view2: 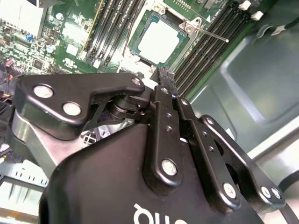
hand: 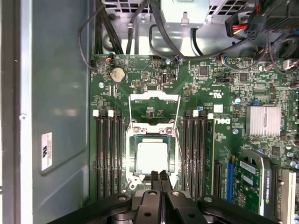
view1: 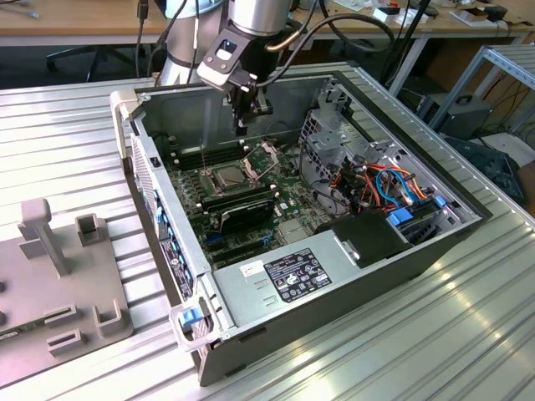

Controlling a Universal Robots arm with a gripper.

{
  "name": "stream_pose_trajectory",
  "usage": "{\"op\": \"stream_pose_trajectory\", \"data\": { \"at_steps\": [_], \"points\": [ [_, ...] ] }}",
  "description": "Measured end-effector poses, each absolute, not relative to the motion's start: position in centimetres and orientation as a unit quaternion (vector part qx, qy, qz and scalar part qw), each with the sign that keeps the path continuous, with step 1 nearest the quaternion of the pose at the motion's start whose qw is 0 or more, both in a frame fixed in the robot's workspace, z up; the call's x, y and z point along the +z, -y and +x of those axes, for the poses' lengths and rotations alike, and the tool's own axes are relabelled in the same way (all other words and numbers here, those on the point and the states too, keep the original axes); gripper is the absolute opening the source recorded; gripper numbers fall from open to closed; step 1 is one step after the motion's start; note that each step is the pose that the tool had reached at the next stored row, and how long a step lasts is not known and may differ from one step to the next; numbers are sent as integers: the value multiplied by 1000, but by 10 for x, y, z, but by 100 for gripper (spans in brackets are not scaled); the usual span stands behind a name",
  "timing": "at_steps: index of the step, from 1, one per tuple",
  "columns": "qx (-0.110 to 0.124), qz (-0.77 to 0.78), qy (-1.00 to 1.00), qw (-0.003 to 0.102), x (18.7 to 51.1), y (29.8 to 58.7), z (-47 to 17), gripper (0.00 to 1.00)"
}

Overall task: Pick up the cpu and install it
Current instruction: 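Close the cpu cover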

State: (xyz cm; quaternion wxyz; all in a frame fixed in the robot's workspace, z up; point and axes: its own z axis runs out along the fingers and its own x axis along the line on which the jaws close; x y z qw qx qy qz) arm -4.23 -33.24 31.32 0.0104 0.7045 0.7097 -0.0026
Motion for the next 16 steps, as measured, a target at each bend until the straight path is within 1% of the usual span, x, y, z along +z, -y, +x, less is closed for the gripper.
{"op": "stream_pose_trajectory", "data": {
  "at_steps": [6, 16],
  "points": [
    [-3, 704, -710, 10, 325, 332, -42, 11],
    [-3, 704, -710, 10, 326, 332, -42, 11]
  ]
}}
